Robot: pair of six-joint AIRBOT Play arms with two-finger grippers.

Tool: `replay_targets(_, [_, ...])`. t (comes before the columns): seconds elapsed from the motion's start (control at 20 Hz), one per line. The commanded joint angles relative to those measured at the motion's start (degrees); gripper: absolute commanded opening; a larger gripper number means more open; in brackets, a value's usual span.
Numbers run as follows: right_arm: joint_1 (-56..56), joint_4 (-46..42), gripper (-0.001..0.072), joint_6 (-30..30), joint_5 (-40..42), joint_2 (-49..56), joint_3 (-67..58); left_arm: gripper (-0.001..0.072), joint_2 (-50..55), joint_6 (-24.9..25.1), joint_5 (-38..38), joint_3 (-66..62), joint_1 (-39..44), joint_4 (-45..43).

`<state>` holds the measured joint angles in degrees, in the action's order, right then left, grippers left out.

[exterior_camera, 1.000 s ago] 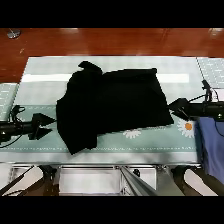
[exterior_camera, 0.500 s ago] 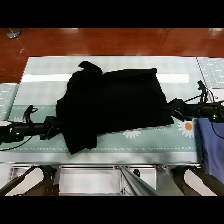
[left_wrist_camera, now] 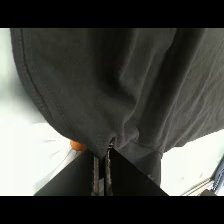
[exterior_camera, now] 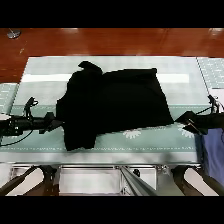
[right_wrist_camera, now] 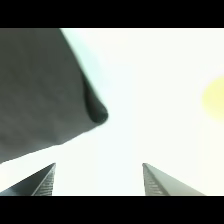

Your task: Fold the shirts.

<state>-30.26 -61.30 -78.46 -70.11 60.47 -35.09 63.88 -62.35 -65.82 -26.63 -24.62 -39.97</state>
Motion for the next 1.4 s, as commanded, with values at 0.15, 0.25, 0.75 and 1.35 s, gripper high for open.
replay_targets(0.15, [5.25, 6.16, 0.0621, -0.15, 8.15, 7.78, 1.31, 0.0044, -0.04, 0.15, -0.48, -0.35, 0.13, 0.2])
replay_targets(0.25, [6.82, 9.99, 0.062, -0.11, 11.23, 11.39, -0.83, 0.0044, -0.04, 0.17, -0.44, -0.35, 0.13, 0.2])
replay_targets(0.75, [18.16, 11.1, 0.0024, 1.27, 1.81, 18.93, -25.33, 0.0043, -2.97, 2.32, -2.54, -11.87, 0.13, 12.31])
replay_targets(1.35, [19.37, 3.26, 0.0024, -4.68, -7.76, 3.65, -86.9, 0.0042, -13.92, -12.61, 3.72, -76.74, -1.55, -7.93])
